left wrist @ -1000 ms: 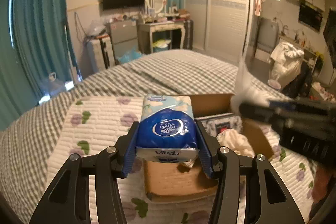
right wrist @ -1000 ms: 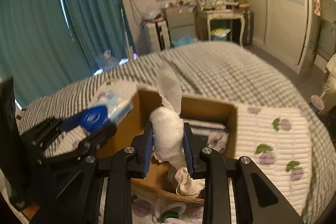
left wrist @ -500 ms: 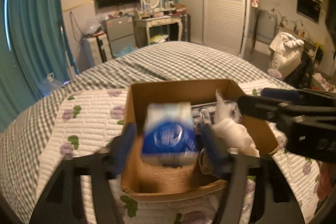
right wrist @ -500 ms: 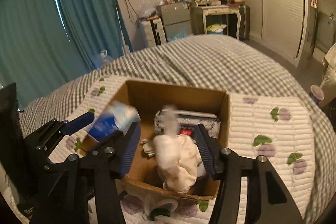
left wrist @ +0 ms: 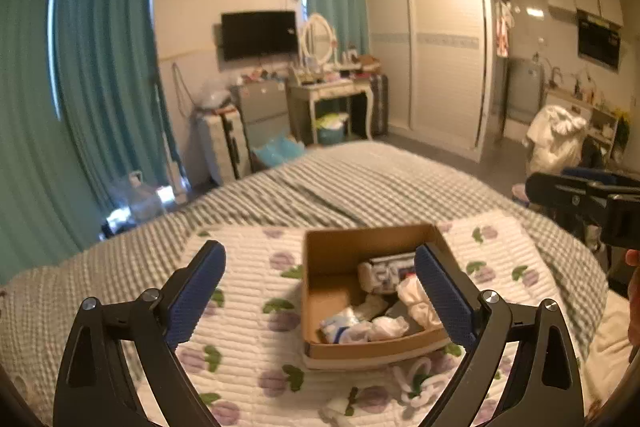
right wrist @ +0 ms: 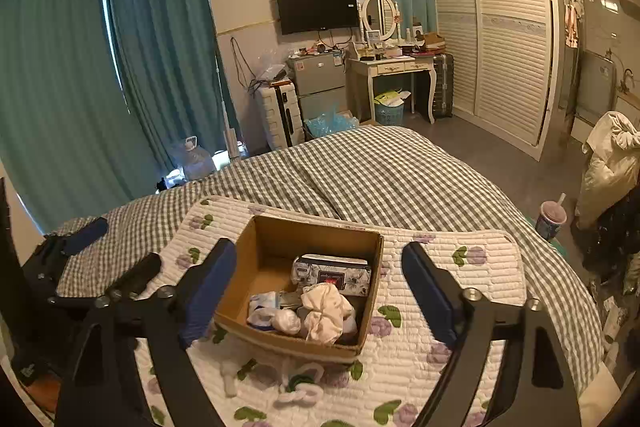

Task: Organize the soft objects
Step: 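Grasp the white pipe-cleaner toy with the right gripper while the left grasps white fuzzy item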

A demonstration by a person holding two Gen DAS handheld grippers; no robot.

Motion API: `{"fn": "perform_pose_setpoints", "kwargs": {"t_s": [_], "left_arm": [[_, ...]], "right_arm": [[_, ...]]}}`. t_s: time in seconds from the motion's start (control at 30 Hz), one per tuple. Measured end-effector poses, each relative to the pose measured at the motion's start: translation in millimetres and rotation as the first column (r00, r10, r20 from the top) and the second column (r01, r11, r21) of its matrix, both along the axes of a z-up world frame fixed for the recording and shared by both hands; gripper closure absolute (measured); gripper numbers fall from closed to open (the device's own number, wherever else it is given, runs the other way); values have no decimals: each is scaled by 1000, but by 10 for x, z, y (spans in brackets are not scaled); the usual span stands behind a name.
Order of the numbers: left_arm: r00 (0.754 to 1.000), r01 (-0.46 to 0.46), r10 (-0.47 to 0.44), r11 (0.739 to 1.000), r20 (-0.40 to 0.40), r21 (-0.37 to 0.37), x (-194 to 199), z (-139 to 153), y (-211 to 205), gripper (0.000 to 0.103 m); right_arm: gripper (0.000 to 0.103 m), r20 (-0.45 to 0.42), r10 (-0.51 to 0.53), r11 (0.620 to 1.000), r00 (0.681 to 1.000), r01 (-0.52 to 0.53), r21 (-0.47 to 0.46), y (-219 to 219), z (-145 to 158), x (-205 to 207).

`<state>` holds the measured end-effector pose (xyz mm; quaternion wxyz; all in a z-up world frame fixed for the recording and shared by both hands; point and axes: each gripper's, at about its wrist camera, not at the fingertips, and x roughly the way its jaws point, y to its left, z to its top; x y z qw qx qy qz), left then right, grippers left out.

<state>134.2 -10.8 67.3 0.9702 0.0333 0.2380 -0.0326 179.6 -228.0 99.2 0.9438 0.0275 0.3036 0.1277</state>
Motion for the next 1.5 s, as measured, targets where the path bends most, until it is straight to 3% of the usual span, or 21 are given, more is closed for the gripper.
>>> {"fn": "perform_pose_setpoints", "kwargs": {"t_s": [0.2,0.33,0.5,0.7,0.83,0.9,0.97,1.13,1.3,1.43,1.5], "left_arm": [[999,-33,33,999,27,-12,-197,201,168,6],[998,-49,50,999,23,-20,-294,73,197,6],[997,-71,71,997,-12,14,-364,-380,159,6],[987,-113,105,992,-123,-52,-313,-1133,271,6],[979,-108,109,994,-171,12,-259,-1562,281,6],[977,-100,101,995,-189,15,-245,-1732,307,6],[972,-98,96,995,-214,2,-224,-1868,335,7],[962,-82,82,997,-262,11,-177,-2099,308,8],[956,-43,42,999,-289,2,-202,-2222,212,8],[952,1,-2,1000,-307,-4,-193,-2266,95,10],[941,27,-28,1000,-337,-8,-145,-2336,23,22]], "right_arm": [[7,17,-9,1000,1000,10,-25,-26,100,-244],[5,16,4,1000,1000,-3,-28,-9,-81,-403],[5,-20,6,999,1000,-7,-34,106,-588,-517],[5,-125,2,1000,992,-1,14,198,-1406,-493],[5,-196,-8,999,981,15,36,275,-1962,-385],[5,-221,-2,999,975,13,50,322,-2137,-325],[5,-247,-16,1000,969,17,2,412,-2333,-247],[14,-315,11,1000,949,-9,7,532,-2672,-134],[50,-345,8,1000,938,-17,-22,576,-2829,-151],[53,-324,5,999,946,-18,-37,547,-2780,-200],[53,-316,-1,999,949,-9,-31,500,-2742,-217]]}}
